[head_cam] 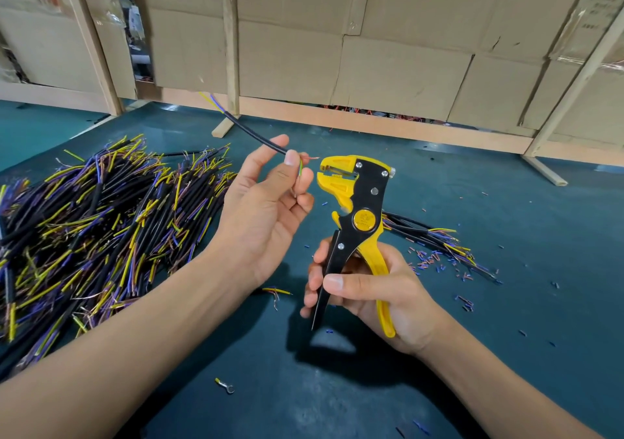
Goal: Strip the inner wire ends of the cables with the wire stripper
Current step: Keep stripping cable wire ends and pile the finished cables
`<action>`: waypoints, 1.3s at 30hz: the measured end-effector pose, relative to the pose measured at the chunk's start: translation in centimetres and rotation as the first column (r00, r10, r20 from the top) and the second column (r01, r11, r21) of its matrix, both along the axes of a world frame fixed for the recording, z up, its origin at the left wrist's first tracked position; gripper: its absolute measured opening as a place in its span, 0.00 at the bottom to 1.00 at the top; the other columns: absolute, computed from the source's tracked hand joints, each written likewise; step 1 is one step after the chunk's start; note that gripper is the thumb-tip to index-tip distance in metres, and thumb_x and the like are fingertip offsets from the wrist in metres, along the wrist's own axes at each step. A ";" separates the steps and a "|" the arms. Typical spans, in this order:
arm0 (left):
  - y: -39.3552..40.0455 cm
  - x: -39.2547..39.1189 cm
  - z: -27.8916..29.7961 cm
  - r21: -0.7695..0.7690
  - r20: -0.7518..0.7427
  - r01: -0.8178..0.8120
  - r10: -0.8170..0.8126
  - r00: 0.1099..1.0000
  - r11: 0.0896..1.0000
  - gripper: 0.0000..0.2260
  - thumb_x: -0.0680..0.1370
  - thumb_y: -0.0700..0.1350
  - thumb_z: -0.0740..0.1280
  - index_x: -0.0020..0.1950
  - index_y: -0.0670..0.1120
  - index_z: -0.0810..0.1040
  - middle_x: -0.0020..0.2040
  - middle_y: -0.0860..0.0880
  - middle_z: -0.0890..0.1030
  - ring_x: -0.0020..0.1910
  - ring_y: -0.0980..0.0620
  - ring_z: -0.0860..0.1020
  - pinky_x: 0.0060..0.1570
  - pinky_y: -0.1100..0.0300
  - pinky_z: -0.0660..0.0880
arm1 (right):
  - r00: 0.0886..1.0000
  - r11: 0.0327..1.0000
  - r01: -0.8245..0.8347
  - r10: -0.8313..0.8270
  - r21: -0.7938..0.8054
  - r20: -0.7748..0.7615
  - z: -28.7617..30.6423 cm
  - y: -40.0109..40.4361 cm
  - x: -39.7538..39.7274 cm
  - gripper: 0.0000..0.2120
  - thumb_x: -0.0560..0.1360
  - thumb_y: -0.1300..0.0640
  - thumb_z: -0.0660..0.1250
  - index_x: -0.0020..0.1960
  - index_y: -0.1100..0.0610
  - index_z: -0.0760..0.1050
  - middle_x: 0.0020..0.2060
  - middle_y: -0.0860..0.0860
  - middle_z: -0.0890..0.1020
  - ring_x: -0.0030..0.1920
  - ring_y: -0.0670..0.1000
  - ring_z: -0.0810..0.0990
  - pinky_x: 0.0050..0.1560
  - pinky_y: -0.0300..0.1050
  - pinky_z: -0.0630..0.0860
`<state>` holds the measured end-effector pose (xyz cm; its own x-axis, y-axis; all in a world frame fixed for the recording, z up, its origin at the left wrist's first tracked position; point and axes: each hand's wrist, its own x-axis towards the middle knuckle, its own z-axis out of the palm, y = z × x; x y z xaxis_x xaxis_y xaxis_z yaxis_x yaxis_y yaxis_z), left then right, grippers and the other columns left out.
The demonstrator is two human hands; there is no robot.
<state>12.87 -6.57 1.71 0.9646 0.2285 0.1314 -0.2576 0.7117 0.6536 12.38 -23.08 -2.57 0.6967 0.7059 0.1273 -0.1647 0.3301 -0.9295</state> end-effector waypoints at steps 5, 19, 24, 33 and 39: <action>-0.6 -0.3 -0.2 0.053 0.022 -0.001 0.000 1.000 0.999 0.09 0.80 0.37 0.67 0.56 0.49 0.79 0.44 0.48 0.83 0.34 0.56 0.78 0.31 0.64 0.73 | 1.000 1.000 0.021 -0.021 0.016 0.001 0.0 0.1 0.1 0.12 0.71 0.66 0.72 0.54 0.62 0.79 0.43 0.61 0.81 0.42 0.62 0.82 0.48 0.61 0.80; -1.1 -0.6 -0.2 0.146 0.072 0.011 -0.022 0.997 0.989 0.10 0.80 0.36 0.65 0.58 0.48 0.78 0.41 0.50 0.82 0.33 0.56 0.77 0.31 0.64 0.72 | 0.999 0.999 0.032 -0.032 0.019 0.005 0.0 0.1 0.0 0.12 0.71 0.66 0.72 0.53 0.62 0.78 0.43 0.61 0.81 0.41 0.62 0.82 0.48 0.61 0.80; -1.0 -0.7 -0.2 0.216 0.107 -0.053 0.030 0.994 0.975 0.10 0.79 0.36 0.66 0.57 0.47 0.78 0.44 0.50 0.82 0.34 0.54 0.78 0.33 0.63 0.72 | 0.998 0.998 0.062 -0.062 -0.018 0.029 0.0 0.3 0.0 0.10 0.71 0.65 0.73 0.52 0.61 0.79 0.41 0.61 0.80 0.40 0.63 0.82 0.47 0.61 0.80; -1.2 -0.7 -0.4 0.268 0.137 -0.095 0.060 0.989 0.959 0.12 0.75 0.40 0.69 0.58 0.47 0.78 0.44 0.50 0.82 0.33 0.54 0.77 0.33 0.62 0.71 | 0.993 0.993 0.106 -0.104 -0.048 0.048 -0.1 0.5 -0.1 0.08 0.69 0.63 0.74 0.47 0.58 0.80 0.37 0.57 0.80 0.36 0.61 0.82 0.44 0.60 0.80; -1.4 -0.8 -0.7 0.229 0.120 -0.082 0.056 0.991 0.970 0.12 0.75 0.40 0.69 0.57 0.46 0.79 0.44 0.50 0.83 0.33 0.53 0.77 0.32 0.63 0.71 | 0.991 0.991 0.124 -0.121 -0.058 0.049 -0.2 0.5 -0.1 0.08 0.67 0.63 0.75 0.44 0.57 0.79 0.34 0.57 0.78 0.32 0.60 0.81 0.41 0.58 0.79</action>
<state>12.10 -7.95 1.05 0.9238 0.2443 0.2948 -0.3814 0.5208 0.7637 12.26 -22.54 -2.73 0.7729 0.6232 0.1197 -0.0842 0.2876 -0.9541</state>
